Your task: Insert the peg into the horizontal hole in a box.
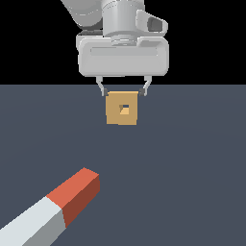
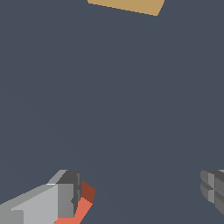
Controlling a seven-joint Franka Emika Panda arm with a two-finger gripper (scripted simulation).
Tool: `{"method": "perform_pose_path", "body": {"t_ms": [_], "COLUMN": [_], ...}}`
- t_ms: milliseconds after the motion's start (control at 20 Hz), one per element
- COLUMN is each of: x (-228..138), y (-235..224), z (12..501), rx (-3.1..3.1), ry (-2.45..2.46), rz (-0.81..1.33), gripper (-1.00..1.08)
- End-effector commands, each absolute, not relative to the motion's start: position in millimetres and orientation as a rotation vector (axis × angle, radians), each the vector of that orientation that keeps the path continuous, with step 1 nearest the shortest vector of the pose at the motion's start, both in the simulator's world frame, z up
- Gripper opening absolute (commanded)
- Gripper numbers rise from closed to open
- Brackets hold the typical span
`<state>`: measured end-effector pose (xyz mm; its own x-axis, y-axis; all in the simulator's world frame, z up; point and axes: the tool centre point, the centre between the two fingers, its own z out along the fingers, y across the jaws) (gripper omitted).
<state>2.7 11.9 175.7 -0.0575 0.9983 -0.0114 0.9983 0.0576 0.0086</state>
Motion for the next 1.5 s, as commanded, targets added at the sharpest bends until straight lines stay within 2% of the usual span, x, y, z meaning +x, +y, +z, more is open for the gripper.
{"method": "perform_pose_path", "body": {"t_ms": [0, 250, 550, 1000, 1450], "x": [2.7, -0.6, -17.3, -81.7, -126.0], "y": [11.9, -2.5, -55.0, -167.4, -215.1], "z": [175.7, 169.9, 148.3, 96.6, 69.1], "rx": [2.147, 2.185, 2.320, 2.605, 2.728], "ry": [2.274, 2.239, 2.101, 1.745, 1.554], "rz": [-0.002, -0.002, -0.003, -0.003, -0.002], "gripper": [1.00, 1.00, 1.00, 1.00, 1.00]}}
